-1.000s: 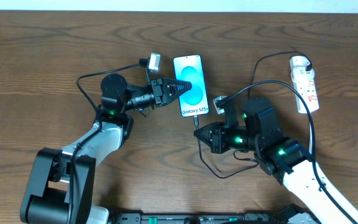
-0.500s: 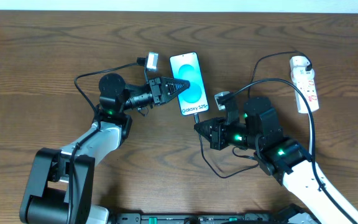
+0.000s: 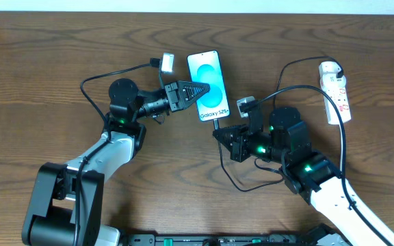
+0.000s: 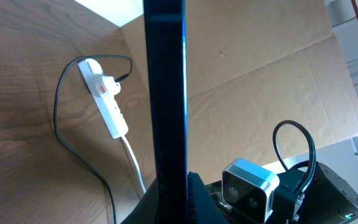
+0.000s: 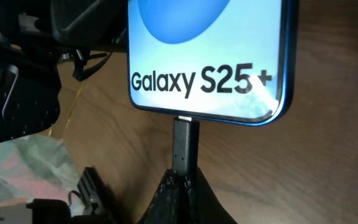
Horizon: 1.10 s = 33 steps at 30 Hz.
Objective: Plug charger to phone and switch on socket
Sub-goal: 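Push the USB-C plug up into the phone's port with the right gripper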
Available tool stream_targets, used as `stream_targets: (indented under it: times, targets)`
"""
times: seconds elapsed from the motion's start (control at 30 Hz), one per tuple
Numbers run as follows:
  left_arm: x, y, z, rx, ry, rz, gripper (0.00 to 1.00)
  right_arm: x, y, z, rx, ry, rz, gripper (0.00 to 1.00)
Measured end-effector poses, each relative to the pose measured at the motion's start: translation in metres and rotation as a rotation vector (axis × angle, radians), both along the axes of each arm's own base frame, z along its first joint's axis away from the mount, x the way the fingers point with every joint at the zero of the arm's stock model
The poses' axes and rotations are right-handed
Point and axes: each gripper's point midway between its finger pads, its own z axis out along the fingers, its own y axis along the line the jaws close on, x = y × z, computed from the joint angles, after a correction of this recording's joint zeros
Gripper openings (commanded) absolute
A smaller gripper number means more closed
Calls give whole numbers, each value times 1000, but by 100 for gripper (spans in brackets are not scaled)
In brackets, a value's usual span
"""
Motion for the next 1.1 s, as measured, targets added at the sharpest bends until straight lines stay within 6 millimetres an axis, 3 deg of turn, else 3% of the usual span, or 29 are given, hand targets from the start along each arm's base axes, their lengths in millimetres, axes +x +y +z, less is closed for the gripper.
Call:
stream_targets:
  times: [0.27,0.37,0.47,0.63,0.77,1.03,1.1]
  targets:
    - [-1,-1,1,0,-7,-5,7,3,0,2,-8,-45,6,4]
    - [-3,-2,0,2,-5,-17,7,3,-3,-4,-33,-29,-7,13]
    - [-13,-9,-3,11,-11,-64,7,3,-8,-11,-70,-16,-26,29]
    - [-24,-16,-3,22,-46,-120,7,3,-13,-8,-93,-36,-34,48]
    - [-25,-17,-4,26,-60,-127,7,-11,-23,-1,-127,-65,-17,57]
    - [-16,-16,-5,27,-54,-75,7,-44,-44,33,-144,-182,-19,63]
    - [-14,-15,-5,27,-53,-62,7,-46,-49,30,-186,-189,-47,64]
